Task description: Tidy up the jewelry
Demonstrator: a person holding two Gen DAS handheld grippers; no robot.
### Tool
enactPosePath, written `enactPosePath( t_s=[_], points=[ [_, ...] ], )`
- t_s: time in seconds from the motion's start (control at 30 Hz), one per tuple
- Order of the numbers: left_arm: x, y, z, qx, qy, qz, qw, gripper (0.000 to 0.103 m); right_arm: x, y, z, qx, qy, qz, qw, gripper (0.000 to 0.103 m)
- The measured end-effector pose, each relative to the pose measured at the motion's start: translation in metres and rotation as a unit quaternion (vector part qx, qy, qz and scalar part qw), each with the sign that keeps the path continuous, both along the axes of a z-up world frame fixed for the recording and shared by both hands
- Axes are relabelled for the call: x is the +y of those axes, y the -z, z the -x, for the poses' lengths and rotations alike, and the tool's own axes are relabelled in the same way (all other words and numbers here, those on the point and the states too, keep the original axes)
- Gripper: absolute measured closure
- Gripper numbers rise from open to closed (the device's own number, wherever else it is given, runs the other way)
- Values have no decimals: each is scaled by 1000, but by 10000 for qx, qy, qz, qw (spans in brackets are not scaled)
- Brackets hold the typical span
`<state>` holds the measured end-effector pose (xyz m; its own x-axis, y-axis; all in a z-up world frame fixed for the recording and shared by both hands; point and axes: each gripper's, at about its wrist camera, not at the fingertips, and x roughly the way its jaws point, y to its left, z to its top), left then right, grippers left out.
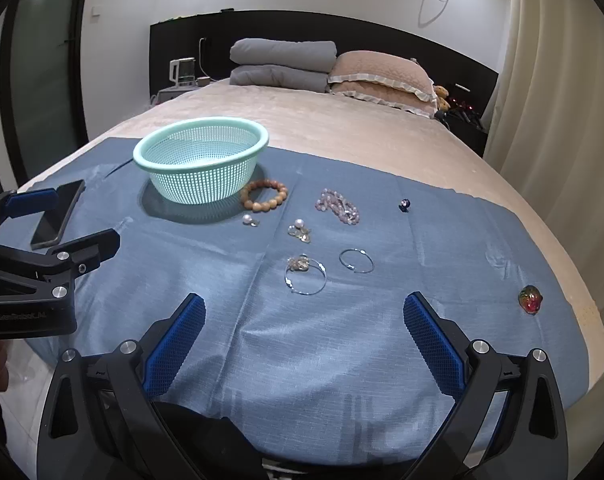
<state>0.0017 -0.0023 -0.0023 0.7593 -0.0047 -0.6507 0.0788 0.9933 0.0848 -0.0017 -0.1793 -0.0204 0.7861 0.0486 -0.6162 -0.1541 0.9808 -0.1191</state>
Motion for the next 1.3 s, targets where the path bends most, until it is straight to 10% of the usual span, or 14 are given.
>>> enactPosePath(
  t_s=[1.3],
  points=[
    [-9, 11, -18, 200, 150, 17, 9997, 6, -20, 10, -19, 141, 255, -64, 9996, 7]
  ],
)
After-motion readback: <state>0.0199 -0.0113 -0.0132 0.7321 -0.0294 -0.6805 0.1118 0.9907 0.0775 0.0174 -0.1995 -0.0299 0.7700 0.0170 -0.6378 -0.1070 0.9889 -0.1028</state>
